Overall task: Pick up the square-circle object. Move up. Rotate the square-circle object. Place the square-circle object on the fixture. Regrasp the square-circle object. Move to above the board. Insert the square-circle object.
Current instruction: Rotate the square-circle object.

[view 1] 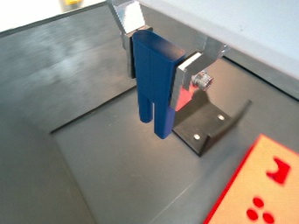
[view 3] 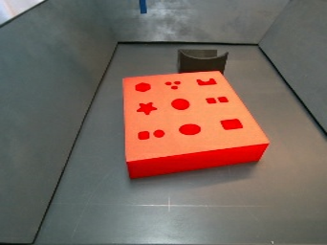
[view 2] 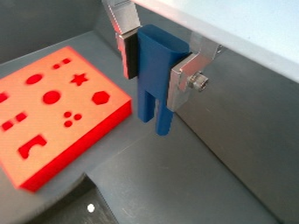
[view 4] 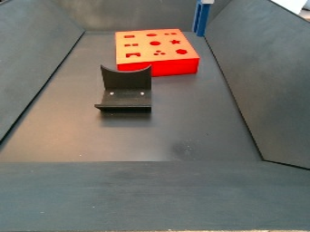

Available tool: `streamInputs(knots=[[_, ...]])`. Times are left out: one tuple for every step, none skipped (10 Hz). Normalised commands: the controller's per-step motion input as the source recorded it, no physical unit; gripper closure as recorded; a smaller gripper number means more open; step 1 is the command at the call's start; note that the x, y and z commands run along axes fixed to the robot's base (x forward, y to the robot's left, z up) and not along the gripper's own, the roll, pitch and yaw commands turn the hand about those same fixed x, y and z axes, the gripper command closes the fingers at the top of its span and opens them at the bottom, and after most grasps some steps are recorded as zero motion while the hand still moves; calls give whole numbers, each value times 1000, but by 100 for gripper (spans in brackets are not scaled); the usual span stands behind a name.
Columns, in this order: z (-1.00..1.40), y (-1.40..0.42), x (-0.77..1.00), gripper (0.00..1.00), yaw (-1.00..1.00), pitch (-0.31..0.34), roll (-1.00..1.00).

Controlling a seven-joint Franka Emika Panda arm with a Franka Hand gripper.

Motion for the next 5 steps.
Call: streamInputs(knots=[[7, 14, -6, 100, -1000, 27, -30], [8, 14, -6, 100, -1000, 29, -33], [8, 14, -6, 100, -1000, 31, -35], [8, 14, -5, 100, -1000, 34, -38], [8, 14, -5, 100, -1000, 38, -42]])
